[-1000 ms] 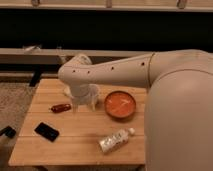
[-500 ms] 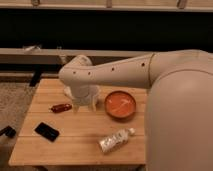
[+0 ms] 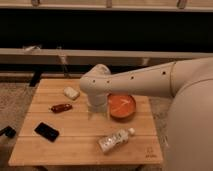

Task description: Place the bottle in the ceramic bowl

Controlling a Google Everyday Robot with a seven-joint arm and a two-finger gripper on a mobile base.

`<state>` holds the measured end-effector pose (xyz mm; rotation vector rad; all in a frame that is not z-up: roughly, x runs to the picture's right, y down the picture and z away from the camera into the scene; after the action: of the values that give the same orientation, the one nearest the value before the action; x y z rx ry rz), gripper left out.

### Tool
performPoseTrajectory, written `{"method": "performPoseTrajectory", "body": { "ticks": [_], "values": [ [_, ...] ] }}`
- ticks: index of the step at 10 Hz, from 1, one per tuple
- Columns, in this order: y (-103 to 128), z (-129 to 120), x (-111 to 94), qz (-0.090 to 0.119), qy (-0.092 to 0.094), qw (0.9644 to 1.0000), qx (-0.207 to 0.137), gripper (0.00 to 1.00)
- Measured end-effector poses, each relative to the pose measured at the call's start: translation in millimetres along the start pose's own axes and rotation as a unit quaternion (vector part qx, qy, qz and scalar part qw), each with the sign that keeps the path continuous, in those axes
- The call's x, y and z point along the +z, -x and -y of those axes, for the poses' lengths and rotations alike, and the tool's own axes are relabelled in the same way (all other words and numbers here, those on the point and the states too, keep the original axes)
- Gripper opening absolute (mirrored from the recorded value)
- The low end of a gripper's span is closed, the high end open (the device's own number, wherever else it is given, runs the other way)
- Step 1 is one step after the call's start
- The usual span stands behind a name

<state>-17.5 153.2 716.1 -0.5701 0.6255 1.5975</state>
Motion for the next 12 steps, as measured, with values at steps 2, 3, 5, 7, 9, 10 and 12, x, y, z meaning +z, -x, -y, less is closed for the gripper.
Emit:
{"method": "performPoseTrajectory", "body": {
  "ticks": [2, 3, 5, 7, 9, 10, 12],
  "values": [
    [-5.2, 22.3, 14.1, -0.009, 0.002, 0.9996, 0.028, 0.65],
    [-7.5, 26.4, 18.1, -0.012, 0.005, 0.9993, 0.036, 0.65],
    [-14.0, 44.2, 30.0, -0.02, 0.009, 0.9979, 0.061, 0.65],
    [-20.0, 47.2, 43.6, -0.016, 0.009, 0.9971, 0.074, 0.65],
    [-23.3, 55.0, 53.7, -0.009, 0.009, 0.9961, 0.087, 0.65],
    [-26.1, 57.1, 59.8, -0.008, 0.01, 0.9959, 0.09, 0.65],
    [-29.0, 64.1, 69.3, -0.009, 0.013, 0.9949, 0.1, 0.65]
  ]
}}
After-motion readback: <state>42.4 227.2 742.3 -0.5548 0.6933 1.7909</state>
